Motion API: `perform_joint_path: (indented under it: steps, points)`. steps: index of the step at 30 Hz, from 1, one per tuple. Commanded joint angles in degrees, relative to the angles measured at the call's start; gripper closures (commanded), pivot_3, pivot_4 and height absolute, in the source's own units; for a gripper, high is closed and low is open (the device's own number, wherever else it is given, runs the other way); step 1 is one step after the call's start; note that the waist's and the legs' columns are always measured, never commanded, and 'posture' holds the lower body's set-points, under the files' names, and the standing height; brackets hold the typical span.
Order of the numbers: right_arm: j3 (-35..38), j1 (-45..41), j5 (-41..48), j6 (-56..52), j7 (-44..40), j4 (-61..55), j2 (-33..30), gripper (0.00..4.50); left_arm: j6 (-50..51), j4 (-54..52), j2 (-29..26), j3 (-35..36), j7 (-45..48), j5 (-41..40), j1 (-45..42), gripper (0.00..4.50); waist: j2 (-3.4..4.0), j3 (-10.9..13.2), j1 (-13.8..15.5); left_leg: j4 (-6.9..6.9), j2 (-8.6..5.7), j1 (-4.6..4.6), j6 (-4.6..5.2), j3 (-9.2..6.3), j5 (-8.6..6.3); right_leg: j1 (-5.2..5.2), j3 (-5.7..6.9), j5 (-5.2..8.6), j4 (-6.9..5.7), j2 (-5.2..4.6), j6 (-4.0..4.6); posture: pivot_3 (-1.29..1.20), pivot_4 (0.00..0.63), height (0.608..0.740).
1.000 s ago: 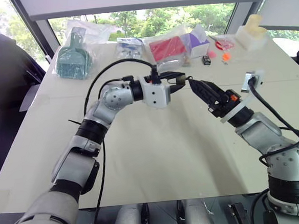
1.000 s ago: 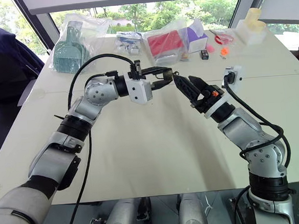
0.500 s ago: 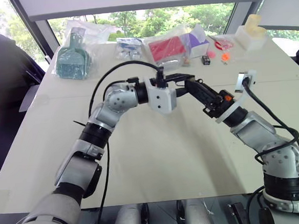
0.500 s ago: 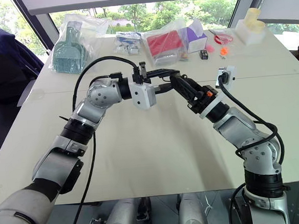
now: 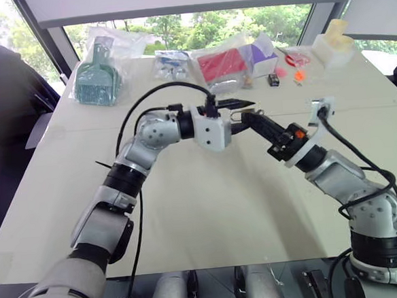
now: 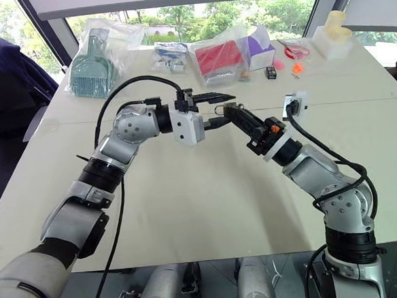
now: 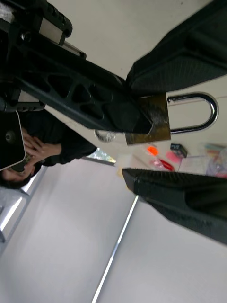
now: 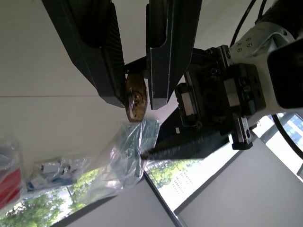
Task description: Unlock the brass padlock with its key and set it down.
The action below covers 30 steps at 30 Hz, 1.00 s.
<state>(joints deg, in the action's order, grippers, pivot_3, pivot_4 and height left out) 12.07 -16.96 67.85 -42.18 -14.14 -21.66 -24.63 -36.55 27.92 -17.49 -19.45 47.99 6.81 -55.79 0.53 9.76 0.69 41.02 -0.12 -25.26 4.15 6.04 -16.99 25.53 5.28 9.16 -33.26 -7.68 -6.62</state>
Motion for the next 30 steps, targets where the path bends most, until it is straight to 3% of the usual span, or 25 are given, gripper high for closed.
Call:
perform_joint_path:
  steps: [1,2,7,13,30]
  points:
    - [0.2,-0.6,-1.8,0.1,-0.2,-0.8,-0.8,4.34,5.8,-2.2,-1.7,-0.3,5.9,-3.0,-0.2,0.83,0.0,0.0,0.0,0.0,0.0,0.0,0.0,0.0,0.0,0.0,0.0,0.0,0.0,0.0,0.0,0.0,0.15,0.735]
    - [0.4,-0.6,-2.1,0.1,-0.2,-0.6,-0.9,4.34,7.5,-2.1,-2.6,-0.3,8.0,-3.7,-0.4,0.6,0.0,0.0,-0.1,0.0,0.0,0.0,0.0,-0.01,0.0,0.0,0.0,0.0,0.0,0.0,0.0,0.0,0.15,0.735]
    - [0.8,-0.9,-3.1,0.2,-0.3,0.1,-0.7,4.34,21.9,-4.1,-3.1,3.5,13.7,-11.8,-1.7,0.6,0.01,0.0,0.0,0.0,0.0,0.0,-0.01,0.0,0.01,0.01,0.0,0.01,-0.02,0.02,0.01,0.0,0.15,0.735]
    - [0.9,-1.5,-3.9,0.2,-0.6,0.5,0.2,4.34,30.3,-8.0,-3.1,5.1,16.7,-15.7,-0.5,0.6,0.0,0.0,0.0,0.0,-0.01,-0.01,-0.02,-0.02,0.01,-0.01,0.0,0.01,-0.02,0.03,-0.01,0.0,0.15,0.735]
    - [1.2,-1.5,-0.9,-1.1,-0.7,-2.2,1.1,4.34,20.8,6.7,-0.3,5.9,11.2,-9.3,-4.7,0.6,0.0,0.0,0.0,0.0,-0.02,0.0,-0.03,-0.04,0.02,-0.02,0.0,0.01,0.0,0.02,0.0,0.0,0.15,0.735]
